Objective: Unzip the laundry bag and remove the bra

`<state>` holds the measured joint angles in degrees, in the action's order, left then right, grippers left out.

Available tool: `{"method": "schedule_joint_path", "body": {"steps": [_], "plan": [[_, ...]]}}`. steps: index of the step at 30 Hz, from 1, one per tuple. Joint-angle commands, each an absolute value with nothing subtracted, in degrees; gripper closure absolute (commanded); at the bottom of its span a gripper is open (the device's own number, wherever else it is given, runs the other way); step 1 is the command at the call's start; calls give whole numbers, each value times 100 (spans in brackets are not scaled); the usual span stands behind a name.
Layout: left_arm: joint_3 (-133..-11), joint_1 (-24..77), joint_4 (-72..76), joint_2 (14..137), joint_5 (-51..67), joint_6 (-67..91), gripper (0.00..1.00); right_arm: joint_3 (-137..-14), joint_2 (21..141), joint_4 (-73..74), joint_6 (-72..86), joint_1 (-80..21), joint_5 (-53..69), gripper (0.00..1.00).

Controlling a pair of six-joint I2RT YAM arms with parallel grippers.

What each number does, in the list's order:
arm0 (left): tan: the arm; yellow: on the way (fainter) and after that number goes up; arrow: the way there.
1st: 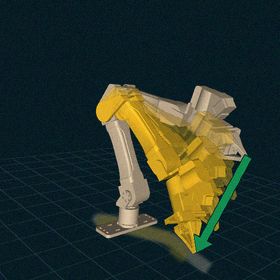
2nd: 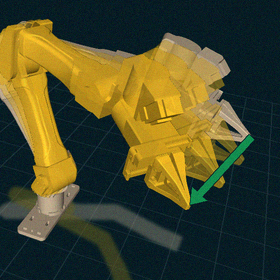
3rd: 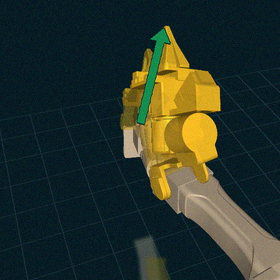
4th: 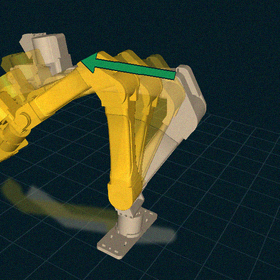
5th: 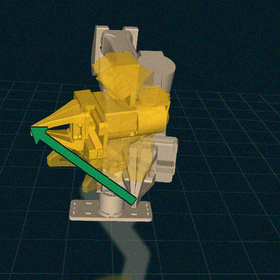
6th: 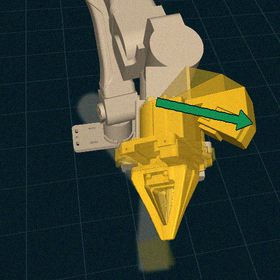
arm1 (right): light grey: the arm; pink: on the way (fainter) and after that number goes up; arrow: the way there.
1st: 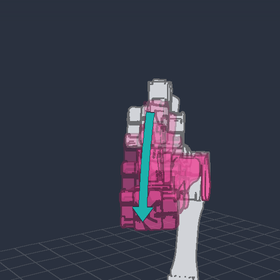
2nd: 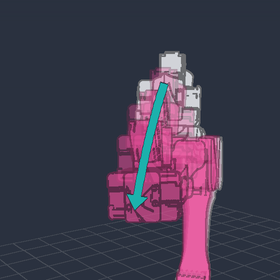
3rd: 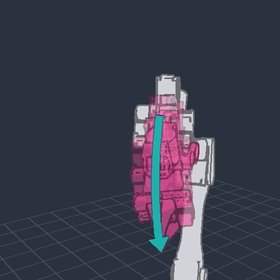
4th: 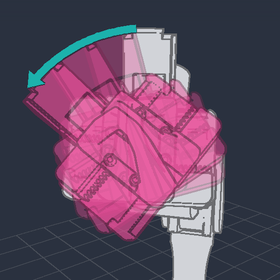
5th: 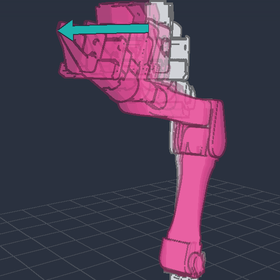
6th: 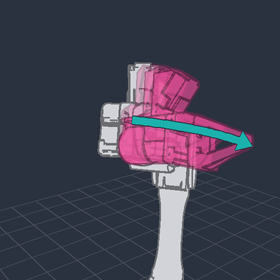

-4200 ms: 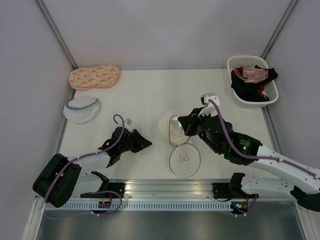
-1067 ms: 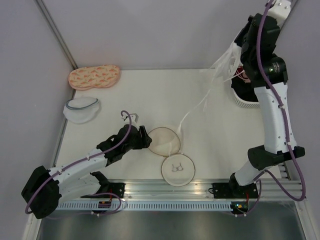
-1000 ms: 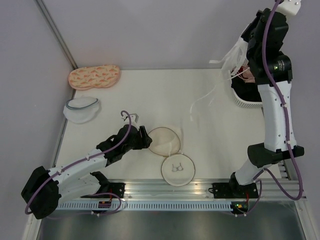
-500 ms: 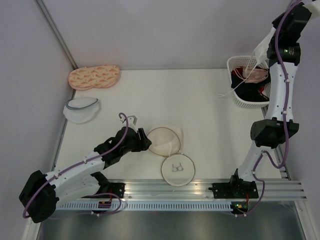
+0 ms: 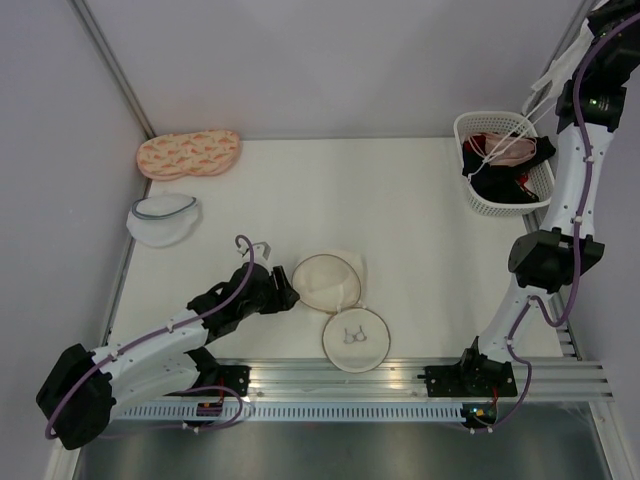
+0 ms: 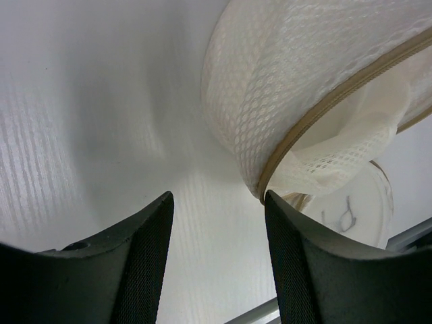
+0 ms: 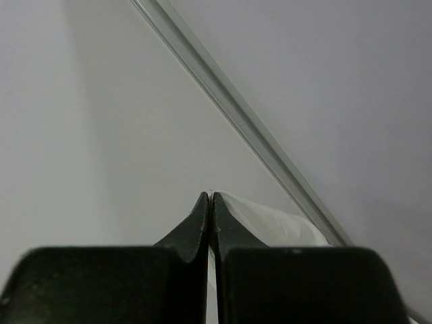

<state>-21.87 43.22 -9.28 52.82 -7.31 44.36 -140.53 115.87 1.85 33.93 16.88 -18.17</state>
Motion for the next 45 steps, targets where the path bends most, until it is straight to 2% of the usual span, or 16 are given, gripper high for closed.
{"method": "schedule_joint_path", "body": {"steps": [1,16,28,33,36,41,42,43,45], "plan": [[-2074,4342,-809,5212,-685,4667,39,-14265,11496,-650,3700,1723,-1679,100],[-2373,4333,-580,5932,-607,4632,38,-14327,12067,-791,4271,2241,-1257,100],[-2478,4342,-106,6486,-413,4632,38,-13124,12674,-404,4500,2206,219,100],[-2470,4342,-35,6583,-273,4658,39,-12376,12341,-99,4149,2074,-297,100],[-2347,4333,-35,6408,-272,4702,38,-12480,12488,909,3929,1951,-816,99],[-2092,4342,97,5995,-281,4781,38,-12437,12735,1713,3692,1881,-739,99],[-2057,4342,79,5951,-281,4790,38,-12323,12735,1670,3648,1872,-408,90],[-2048,4333,62,5898,-273,4790,39,-12322,12727,1618,3552,1872,-204,63],[-2030,4342,35,5792,-264,4816,38,-12488,12674,1809,3262,1820,-53,43]]}}
